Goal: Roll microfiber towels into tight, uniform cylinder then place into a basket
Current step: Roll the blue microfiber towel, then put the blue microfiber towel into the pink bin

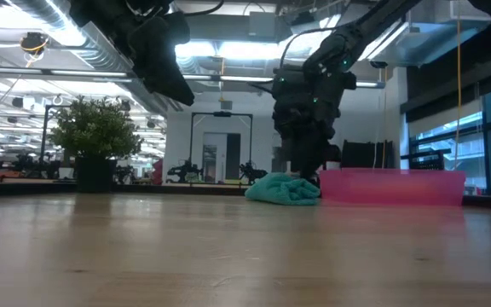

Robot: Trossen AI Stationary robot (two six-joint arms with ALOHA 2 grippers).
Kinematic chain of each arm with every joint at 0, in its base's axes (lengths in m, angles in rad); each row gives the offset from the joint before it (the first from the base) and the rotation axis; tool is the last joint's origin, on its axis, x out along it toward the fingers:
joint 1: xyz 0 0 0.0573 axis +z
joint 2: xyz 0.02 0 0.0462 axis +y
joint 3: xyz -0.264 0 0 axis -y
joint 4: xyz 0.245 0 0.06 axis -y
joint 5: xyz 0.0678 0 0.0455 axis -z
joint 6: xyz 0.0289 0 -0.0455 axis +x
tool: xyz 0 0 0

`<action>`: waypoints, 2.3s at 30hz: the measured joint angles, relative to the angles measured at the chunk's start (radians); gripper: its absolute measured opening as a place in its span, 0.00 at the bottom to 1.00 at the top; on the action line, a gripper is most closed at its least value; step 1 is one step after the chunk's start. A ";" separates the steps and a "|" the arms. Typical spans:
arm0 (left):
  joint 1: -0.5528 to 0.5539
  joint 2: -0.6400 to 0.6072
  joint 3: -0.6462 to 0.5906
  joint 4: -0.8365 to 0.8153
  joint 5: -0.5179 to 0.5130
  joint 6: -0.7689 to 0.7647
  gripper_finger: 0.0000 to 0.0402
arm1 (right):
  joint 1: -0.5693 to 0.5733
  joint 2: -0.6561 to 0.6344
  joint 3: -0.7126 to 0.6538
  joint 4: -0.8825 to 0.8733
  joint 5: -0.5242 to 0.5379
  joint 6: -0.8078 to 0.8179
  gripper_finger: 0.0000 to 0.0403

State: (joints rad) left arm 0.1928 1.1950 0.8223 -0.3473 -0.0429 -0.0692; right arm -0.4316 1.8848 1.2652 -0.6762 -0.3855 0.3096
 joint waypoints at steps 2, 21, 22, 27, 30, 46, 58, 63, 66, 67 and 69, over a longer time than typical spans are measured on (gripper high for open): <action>0.000 0.000 0.000 0.000 0.000 0.000 0.27 | 0.000 -0.009 0.000 0.002 0.010 0.013 0.39; 0.000 0.000 0.000 0.000 0.000 0.000 0.27 | 0.094 -0.023 0.000 0.060 0.288 0.291 0.39; 0.000 0.000 0.000 0.000 0.000 0.000 0.27 | 0.098 -0.023 0.000 0.065 0.287 0.291 0.39; 0.000 0.000 0.000 0.000 0.000 0.000 0.27 | 0.102 -0.023 0.048 0.038 0.288 0.292 0.39; 0.000 0.000 0.000 0.000 0.000 0.000 0.27 | 0.101 -0.022 0.119 -0.025 0.305 0.316 0.39; 0.000 0.000 0.000 0.000 0.000 0.000 0.27 | 0.129 -0.022 0.216 -0.113 0.456 0.284 0.74; 0.000 0.000 0.000 0.000 0.000 0.000 0.27 | 0.129 -0.022 0.100 0.101 0.445 0.262 0.95; 0.000 0.000 0.000 0.000 0.000 0.000 0.27 | 0.128 -0.022 0.099 0.083 0.445 0.266 0.98; 0.000 0.000 0.000 0.000 0.000 0.000 0.27 | 0.126 -0.007 0.100 0.083 0.444 0.286 0.99; 0.000 0.000 0.000 0.000 0.000 0.000 0.27 | 0.124 0.004 0.100 0.081 0.436 0.287 0.99; 0.000 0.000 0.000 0.000 0.000 0.000 0.27 | 0.123 0.034 0.100 0.086 0.409 0.287 0.99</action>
State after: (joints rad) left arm 0.1928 1.1950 0.8223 -0.3473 -0.0429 -0.0689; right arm -0.3088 1.9186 1.3647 -0.5902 0.0233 0.5967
